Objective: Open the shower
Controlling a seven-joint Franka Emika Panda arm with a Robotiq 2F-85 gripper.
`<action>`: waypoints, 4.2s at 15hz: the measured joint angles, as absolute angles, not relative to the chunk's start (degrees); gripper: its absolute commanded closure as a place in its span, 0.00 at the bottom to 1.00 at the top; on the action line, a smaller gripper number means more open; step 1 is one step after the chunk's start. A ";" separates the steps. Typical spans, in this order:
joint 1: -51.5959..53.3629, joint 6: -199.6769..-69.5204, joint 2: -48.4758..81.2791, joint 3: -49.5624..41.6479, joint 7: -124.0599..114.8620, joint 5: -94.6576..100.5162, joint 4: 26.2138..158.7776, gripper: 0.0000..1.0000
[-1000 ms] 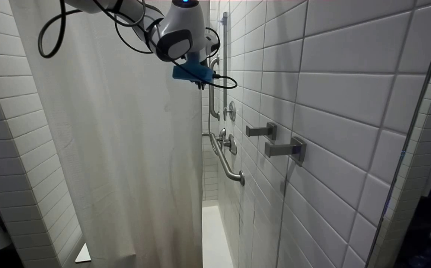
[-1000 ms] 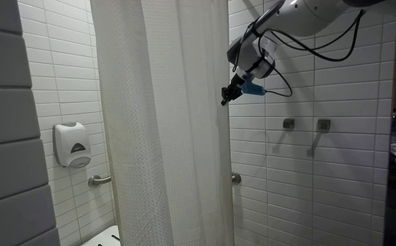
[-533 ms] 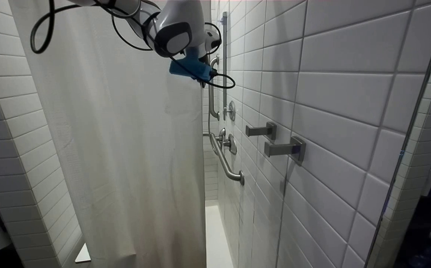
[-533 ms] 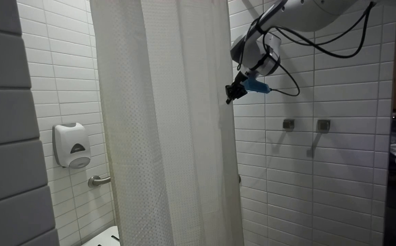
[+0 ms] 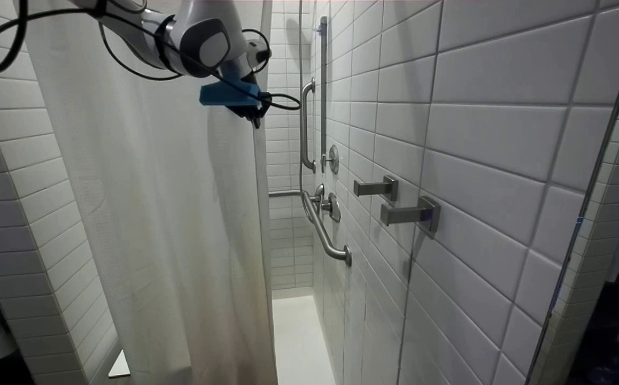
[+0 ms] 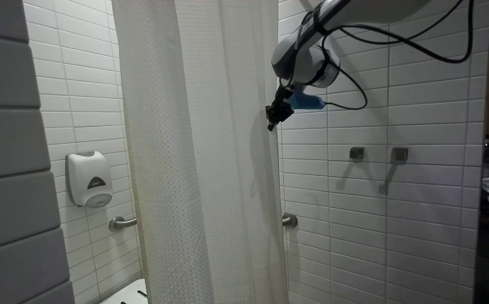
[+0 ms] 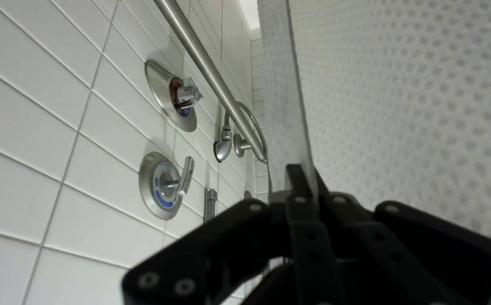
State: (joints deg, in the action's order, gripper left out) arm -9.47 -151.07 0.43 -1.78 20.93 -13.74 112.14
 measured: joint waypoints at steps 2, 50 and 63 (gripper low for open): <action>-7.59 -150.55 -1.71 -1.74 20.75 -10.91 114.28 1.00; 17.13 -126.43 1.16 16.78 -11.70 67.57 111.53 1.00; 18.58 -125.52 -1.55 19.38 -11.96 74.67 117.01 0.63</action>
